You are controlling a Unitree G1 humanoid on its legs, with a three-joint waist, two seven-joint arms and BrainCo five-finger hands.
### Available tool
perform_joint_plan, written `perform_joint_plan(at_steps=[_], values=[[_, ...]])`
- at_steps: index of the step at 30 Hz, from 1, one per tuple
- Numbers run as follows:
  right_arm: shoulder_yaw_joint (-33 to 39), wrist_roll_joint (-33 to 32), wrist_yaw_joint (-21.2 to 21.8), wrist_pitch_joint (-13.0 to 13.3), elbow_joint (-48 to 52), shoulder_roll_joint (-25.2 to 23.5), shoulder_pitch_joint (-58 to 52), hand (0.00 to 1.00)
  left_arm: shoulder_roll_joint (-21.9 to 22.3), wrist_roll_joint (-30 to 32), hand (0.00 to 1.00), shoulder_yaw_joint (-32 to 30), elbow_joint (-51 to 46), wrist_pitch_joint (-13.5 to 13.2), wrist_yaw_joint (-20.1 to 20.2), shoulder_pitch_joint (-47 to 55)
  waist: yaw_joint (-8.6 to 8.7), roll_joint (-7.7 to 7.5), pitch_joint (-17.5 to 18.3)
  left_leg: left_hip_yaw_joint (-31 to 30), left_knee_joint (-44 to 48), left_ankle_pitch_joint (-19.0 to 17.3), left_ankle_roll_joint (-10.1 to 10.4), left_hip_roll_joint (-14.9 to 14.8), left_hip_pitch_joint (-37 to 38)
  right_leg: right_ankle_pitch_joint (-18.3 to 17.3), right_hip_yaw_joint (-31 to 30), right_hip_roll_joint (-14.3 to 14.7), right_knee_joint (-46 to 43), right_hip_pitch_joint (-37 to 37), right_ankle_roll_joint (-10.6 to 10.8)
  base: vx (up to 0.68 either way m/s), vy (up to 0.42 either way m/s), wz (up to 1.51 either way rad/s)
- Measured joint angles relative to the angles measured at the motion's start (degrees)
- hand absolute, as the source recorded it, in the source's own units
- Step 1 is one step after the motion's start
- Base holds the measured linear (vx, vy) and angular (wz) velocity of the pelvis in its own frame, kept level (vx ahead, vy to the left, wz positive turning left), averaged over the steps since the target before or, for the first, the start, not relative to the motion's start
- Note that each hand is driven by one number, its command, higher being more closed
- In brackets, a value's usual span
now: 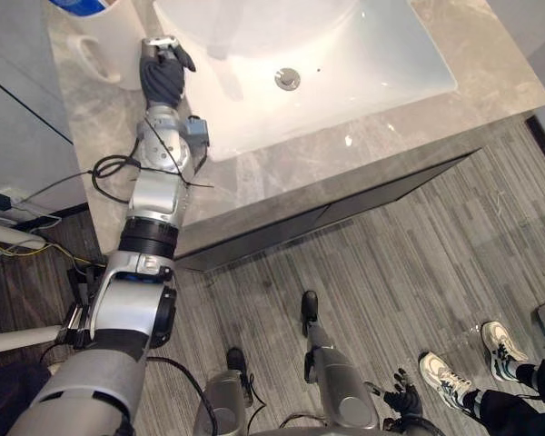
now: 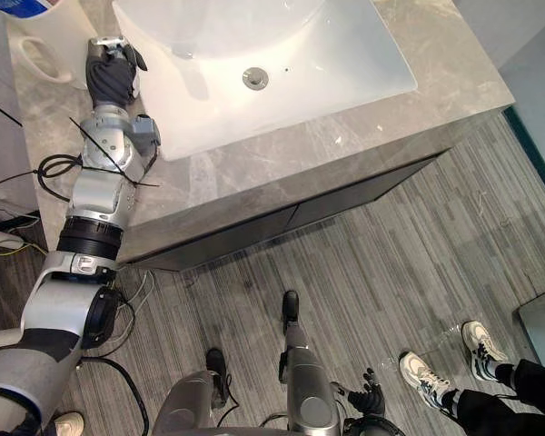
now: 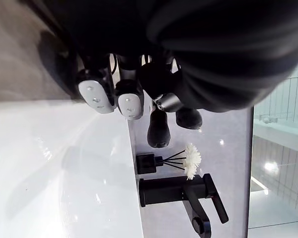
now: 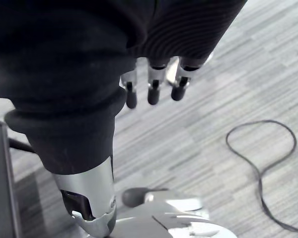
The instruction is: Organize washtable
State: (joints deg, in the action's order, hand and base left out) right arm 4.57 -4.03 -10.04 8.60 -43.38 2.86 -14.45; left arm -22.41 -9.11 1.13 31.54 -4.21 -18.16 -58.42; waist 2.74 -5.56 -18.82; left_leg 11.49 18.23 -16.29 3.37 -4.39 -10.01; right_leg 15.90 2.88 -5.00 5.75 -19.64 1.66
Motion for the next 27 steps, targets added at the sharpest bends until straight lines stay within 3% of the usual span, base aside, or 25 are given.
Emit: perform_joint_plan(at_steps=[7,17,23,27], values=[[-0.65,-0.54,0.0,0.3,2.01,0.05,-0.8,0.0,-2.75,0.13,1.0,0.82,5.31,0.29,-0.91,-5.94,-0.13,-0.18,-1.73,0.47,3.41,-1.31,0.42,-1.4,-2.04,0.38,-0.37,0.79,0.0,-0.81,-0.89,-0.05,0.043,-0.06],[-1.78,-0.56,0.0,1.17,3.48,1.04,-3.23,0.0,-3.5,0.83,1.0,0.37,4.86,1.18,-1.93,-6.93,-0.68,0.03,-1.9,0.75,5.59,-1.87,0.92,-2.77,-3.63,0.66,-0.35,1.69,-0.01,-1.69,-1.4,-0.06,0.031,-0.03],[-1.75,-0.57,-0.01,1.1,4.27,1.07,-3.94,0.0,-5.73,0.8,1.0,-1.1,-7.83,1.0,-1.84,0.8,-0.77,0.95,-2.45,0.25,5.64,-1.87,0.94,-2.98,-3.58,0.69,0.09,1.9,-0.01,-1.35,-1.37,-0.04,0.033,0.03],[-1.68,-0.57,-0.02,0.95,4.19,1.57,-4.07,0.0,-6.68,0.61,1.0,-2.03,-14.77,0.67,-1.13,8.05,-2.01,1.61,-2.42,-0.08,5.65,-1.86,0.95,-2.98,-3.47,0.66,0.33,1.9,-0.01,-1.05,-1.41,-0.05,0.038,0.05]])
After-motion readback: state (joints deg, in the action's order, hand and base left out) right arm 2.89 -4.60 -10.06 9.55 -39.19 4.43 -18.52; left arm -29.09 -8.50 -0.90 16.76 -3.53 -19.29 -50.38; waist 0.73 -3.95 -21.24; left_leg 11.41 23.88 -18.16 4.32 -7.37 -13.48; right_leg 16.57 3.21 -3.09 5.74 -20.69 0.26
